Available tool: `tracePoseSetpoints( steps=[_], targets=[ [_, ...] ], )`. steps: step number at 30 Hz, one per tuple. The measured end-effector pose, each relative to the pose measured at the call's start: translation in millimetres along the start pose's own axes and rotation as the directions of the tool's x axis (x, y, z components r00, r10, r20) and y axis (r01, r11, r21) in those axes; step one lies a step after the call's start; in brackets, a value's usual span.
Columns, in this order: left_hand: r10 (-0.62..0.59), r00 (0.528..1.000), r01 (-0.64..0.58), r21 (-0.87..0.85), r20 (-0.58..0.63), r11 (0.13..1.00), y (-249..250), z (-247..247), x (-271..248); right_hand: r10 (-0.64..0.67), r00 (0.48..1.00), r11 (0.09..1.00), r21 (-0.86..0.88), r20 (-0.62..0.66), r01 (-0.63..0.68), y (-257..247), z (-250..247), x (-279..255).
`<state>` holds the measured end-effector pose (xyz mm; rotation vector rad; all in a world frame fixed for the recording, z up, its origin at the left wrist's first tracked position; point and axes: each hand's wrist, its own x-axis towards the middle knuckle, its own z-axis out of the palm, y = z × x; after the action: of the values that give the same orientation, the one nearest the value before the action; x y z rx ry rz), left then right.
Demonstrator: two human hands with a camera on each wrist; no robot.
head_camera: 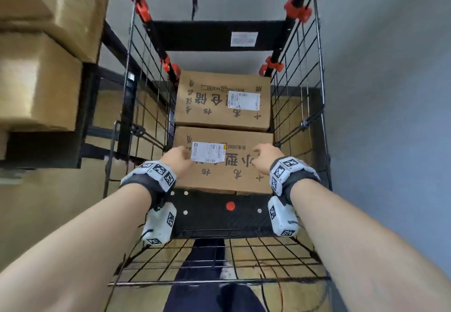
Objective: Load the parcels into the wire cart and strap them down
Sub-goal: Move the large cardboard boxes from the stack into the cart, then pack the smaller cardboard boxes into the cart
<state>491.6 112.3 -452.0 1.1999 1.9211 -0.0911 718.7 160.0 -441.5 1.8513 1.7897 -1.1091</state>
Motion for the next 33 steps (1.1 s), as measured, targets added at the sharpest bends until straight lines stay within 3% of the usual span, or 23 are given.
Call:
tracePoseSetpoints(
  steps=[6,10,21,26,33],
  targets=[
    [0.137,0.979,-0.13,0.05,-0.149,0.99,29,-51,-103,-0.209,0.975,0.965,-0.176,-0.077,0.193,-50,-29,-99],
    [0.173,0.951,-0.159,0.074,-0.257,0.985,23,-82,-170,-0.341,0.927,0.923,-0.24,-0.156,0.299,-84,-42,-155],
    [0.079,0.838,-0.074,0.03,-0.54,0.997,-52,-185,-310,-0.568,0.808,0.796,-0.355,-0.159,0.49,-211,-46,-258],
    [0.044,0.786,-0.063,-0.01,-0.616,0.998,-108,-231,-326,-0.618,0.767,0.767,-0.345,-0.173,0.541,-276,-30,-274],
    [0.041,0.803,-0.088,-0.051,-0.594,0.995,-182,-285,-283,-0.559,0.8,0.828,-0.179,-0.218,0.531,-361,-1,-254]
  ],
)
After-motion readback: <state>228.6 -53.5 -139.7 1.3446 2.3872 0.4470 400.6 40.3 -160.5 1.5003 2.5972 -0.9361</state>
